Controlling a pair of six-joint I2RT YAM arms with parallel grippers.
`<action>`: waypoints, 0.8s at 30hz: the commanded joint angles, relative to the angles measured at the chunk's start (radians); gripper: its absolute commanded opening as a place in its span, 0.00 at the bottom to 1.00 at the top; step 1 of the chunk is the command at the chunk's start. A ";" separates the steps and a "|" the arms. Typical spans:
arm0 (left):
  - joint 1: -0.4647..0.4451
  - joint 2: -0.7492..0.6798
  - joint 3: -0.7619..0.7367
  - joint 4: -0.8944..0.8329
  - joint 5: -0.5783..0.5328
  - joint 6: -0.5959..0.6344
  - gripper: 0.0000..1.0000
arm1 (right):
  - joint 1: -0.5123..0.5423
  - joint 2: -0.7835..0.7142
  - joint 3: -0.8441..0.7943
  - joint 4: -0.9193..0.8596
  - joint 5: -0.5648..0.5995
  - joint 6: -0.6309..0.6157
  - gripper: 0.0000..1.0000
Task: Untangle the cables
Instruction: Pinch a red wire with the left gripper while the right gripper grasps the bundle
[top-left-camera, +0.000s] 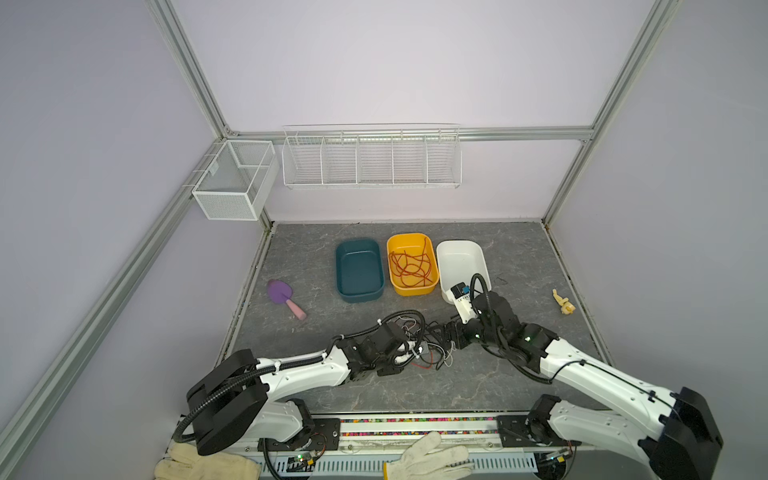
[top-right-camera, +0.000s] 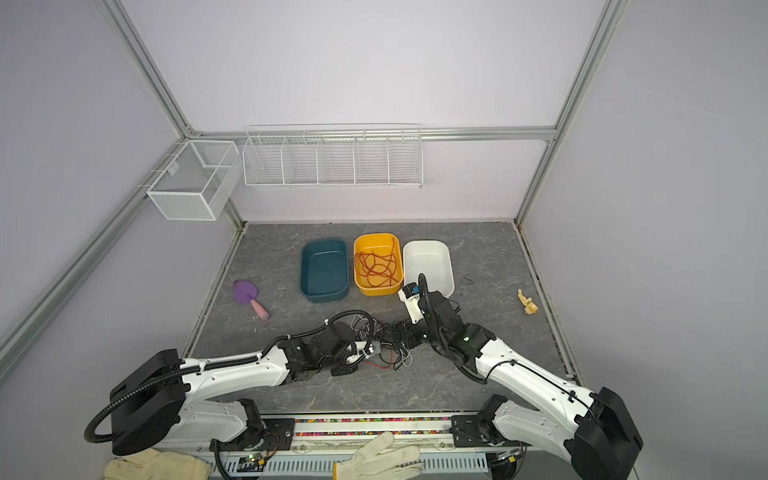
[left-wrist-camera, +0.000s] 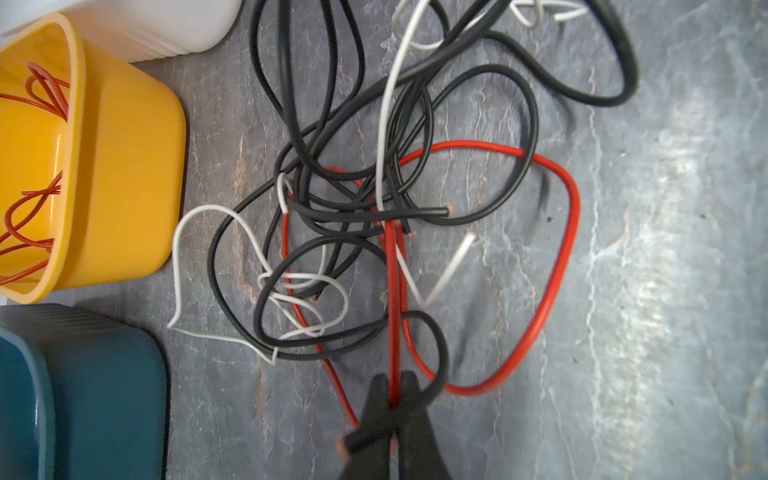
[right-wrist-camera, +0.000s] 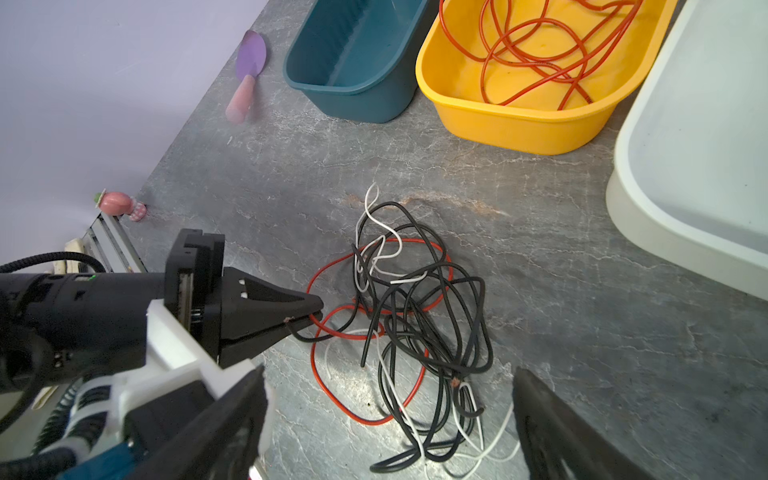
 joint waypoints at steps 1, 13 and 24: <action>-0.001 -0.028 0.019 -0.014 0.016 0.004 0.00 | 0.011 0.003 -0.018 0.023 -0.006 0.010 0.93; -0.001 -0.212 0.045 -0.094 -0.020 -0.061 0.00 | 0.016 0.082 0.001 0.041 -0.081 0.015 0.93; -0.001 -0.434 0.084 -0.101 -0.006 -0.159 0.00 | 0.032 0.138 0.015 0.052 -0.105 0.023 0.93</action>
